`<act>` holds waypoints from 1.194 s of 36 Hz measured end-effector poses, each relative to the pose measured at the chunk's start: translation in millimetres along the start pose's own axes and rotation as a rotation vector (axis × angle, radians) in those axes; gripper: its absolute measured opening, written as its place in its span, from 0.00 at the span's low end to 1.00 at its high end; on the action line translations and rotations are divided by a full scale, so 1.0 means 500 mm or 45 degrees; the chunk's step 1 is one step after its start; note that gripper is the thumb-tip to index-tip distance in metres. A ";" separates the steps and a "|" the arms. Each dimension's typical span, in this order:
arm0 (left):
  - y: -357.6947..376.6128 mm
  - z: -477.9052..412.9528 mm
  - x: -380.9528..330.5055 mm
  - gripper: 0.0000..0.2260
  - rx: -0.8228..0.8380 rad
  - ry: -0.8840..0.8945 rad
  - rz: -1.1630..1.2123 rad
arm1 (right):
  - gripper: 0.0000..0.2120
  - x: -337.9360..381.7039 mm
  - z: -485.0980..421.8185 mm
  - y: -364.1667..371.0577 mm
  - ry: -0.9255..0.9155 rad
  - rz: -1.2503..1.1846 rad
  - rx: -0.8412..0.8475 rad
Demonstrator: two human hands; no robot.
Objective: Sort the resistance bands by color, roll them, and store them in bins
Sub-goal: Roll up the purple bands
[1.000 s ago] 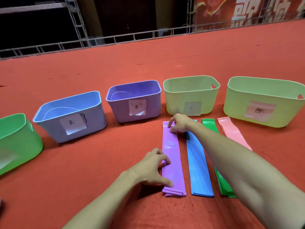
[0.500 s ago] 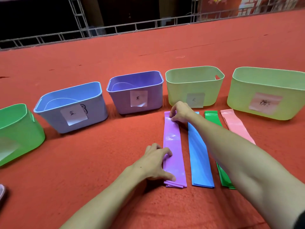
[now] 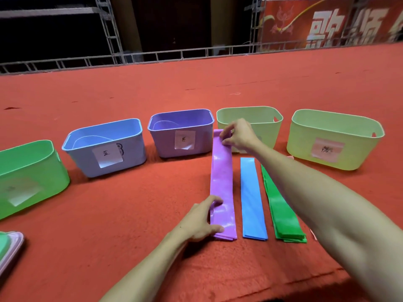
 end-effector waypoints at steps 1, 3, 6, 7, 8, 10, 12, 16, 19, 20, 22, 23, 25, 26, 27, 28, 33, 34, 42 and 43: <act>0.002 0.003 0.000 0.29 -0.008 -0.002 0.100 | 0.07 0.009 0.001 -0.011 -0.007 -0.008 -0.012; 0.002 0.015 -0.005 0.29 -0.025 0.015 0.256 | 0.07 0.028 0.002 -0.031 -0.022 -0.005 -0.028; -0.009 0.033 -0.014 0.31 -0.033 0.075 0.378 | 0.08 0.055 0.004 -0.059 -0.049 0.006 -0.061; -0.015 0.039 -0.014 0.31 -0.035 0.095 0.399 | 0.08 0.063 0.004 -0.065 -0.058 0.001 -0.074; -0.022 0.047 -0.017 0.32 -0.039 0.115 0.409 | 0.08 0.072 0.003 -0.070 -0.065 -0.006 -0.085; -0.037 0.062 -0.016 0.32 -0.043 0.139 0.430 | 0.08 0.087 0.003 -0.073 -0.077 -0.012 -0.104; -0.052 0.077 -0.010 0.33 -0.031 0.140 0.447 | 0.08 0.106 0.003 -0.067 -0.097 -0.007 -0.112; -0.070 0.109 0.017 0.36 0.028 0.125 0.434 | 0.09 0.150 0.000 -0.027 -0.148 0.024 -0.048; -0.081 0.135 0.046 0.38 0.086 0.082 0.434 | 0.09 0.177 -0.002 0.025 -0.179 0.045 0.018; -0.084 0.143 0.056 0.39 0.099 0.067 0.406 | 0.10 0.185 -0.002 0.046 -0.193 0.062 0.040; -0.091 0.158 0.077 0.41 0.110 0.049 0.310 | 0.11 0.200 0.002 0.088 -0.212 0.080 0.088; -0.095 0.165 0.087 0.42 0.106 0.044 0.255 | 0.11 0.204 0.003 0.109 -0.212 0.074 0.107; -0.101 0.177 0.107 0.44 0.098 0.013 0.186 | 0.11 0.210 0.007 0.151 -0.206 0.065 0.144; -0.102 0.182 0.117 0.45 0.099 -0.007 0.168 | 0.11 0.211 0.008 0.172 -0.207 0.057 0.160; -0.104 0.186 0.124 0.45 0.101 -0.026 0.154 | 0.11 0.211 0.007 0.192 -0.206 0.040 0.176; -0.103 0.187 0.132 0.46 0.102 -0.048 0.148 | 0.11 0.212 0.007 0.211 -0.203 0.023 0.191; -0.100 0.176 0.167 0.45 0.132 -0.134 0.313 | 0.10 0.213 -0.004 0.287 -0.212 -0.020 0.251; -0.102 0.173 0.175 0.46 0.131 -0.149 0.328 | 0.10 0.212 -0.007 0.298 -0.203 -0.026 0.258; -0.121 0.166 0.203 0.47 0.199 -0.248 0.187 | 0.10 0.172 -0.007 0.388 -0.119 -0.052 0.305; -0.123 0.168 0.199 0.47 0.201 -0.251 0.107 | 0.10 0.168 -0.003 0.397 -0.117 -0.050 0.319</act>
Point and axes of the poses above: each hand's wrist, its own z-axis away from the middle knuckle, its own y-axis out of the palm, x = y × z, the point moved 5 cm from there along -z, towards the middle knuckle, and after that the axes turned 10 degrees about -y, right-handed, at the moved point
